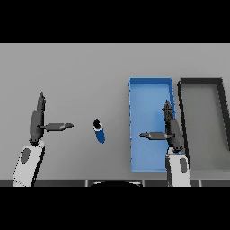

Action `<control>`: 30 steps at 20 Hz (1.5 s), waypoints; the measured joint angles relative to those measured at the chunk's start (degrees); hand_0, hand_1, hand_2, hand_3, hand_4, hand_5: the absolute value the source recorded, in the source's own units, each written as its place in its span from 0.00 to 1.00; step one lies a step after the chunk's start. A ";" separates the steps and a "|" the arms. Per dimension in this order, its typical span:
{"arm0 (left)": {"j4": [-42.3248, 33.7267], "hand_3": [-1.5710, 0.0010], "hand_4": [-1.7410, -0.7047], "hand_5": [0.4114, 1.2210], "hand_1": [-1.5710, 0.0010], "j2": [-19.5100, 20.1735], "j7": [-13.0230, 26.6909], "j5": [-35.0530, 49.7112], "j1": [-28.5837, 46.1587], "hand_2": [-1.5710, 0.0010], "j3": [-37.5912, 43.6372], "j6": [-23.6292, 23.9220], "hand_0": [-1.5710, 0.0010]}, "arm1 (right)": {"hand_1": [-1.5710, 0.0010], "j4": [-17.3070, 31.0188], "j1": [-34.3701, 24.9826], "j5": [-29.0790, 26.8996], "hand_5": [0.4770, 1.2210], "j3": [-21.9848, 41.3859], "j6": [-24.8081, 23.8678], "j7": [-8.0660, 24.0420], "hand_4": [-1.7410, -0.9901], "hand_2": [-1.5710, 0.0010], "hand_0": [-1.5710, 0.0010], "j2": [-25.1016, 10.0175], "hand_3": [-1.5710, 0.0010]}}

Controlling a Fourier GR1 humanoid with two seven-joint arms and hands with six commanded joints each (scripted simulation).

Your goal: Pick up the blue pipe and place it into the blue bin.

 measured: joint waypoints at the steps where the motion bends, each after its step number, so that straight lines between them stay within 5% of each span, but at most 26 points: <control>1: 0.05 1.00 0.75 0.23 1.00 -0.01 -0.23 0.02 -0.08 1.00 0.05 0.02 1.00 | 1.00 0.05 -0.09 -0.01 0.16 -0.01 -0.07 0.07 0.71 1.00 1.00 0.01 1.00; 6: -0.02 1.00 0.75 0.23 1.00 -0.18 -0.51 -0.02 -0.25 1.00 0.02 0.13 1.00 | 1.00 0.81 -1.28 -0.33 0.16 -0.75 -0.23 0.70 0.71 1.00 1.00 -0.44 1.00; 7: 0.03 1.00 0.75 0.23 1.00 4.17 -3.46 -0.15 0.20 1.00 -1.79 -7.10 1.00 | 1.00 -0.69 -0.38 4.20 0.15 1.48 1.24 -3.32 0.71 1.00 1.00 -4.66 1.00; 9: 1.30 1.00 0.74 0.23 1.00 8.84 -5.65 0.08 -0.04 1.00 -3.13 -15.14 1.00 | 1.00 -3.54 1.71 9.76 0.15 5.29 2.21 -5.11 0.73 1.00 1.00 -7.32 1.00; 16: -0.64 1.00 0.74 0.21 1.00 12.29 -10.90 0.53 1.44 1.00 -5.48 -23.36 1.00 | 1.00 -5.79 2.89 12.65 0.14 7.33 2.59 -3.37 0.74 1.00 1.00 -8.45 1.00; 25: -12.82 1.00 0.64 0.07 1.00 14.18 -0.16 -2.39 5.38 1.00 -15.33 -28.44 1.00 | 1.00 -6.10 2.13 11.12 0.13 6.74 3.06 -2.24 0.70 1.00 1.00 -8.21 1.00; 30: -11.81 1.00 0.58 0.08 1.00 9.17 -0.82 -6.58 2.90 1.00 -20.15 -28.68 1.00 | 1.00 -5.63 2.53 11.01 0.12 6.90 3.62 -2.31 0.71 1.00 1.00 -8.21 1.00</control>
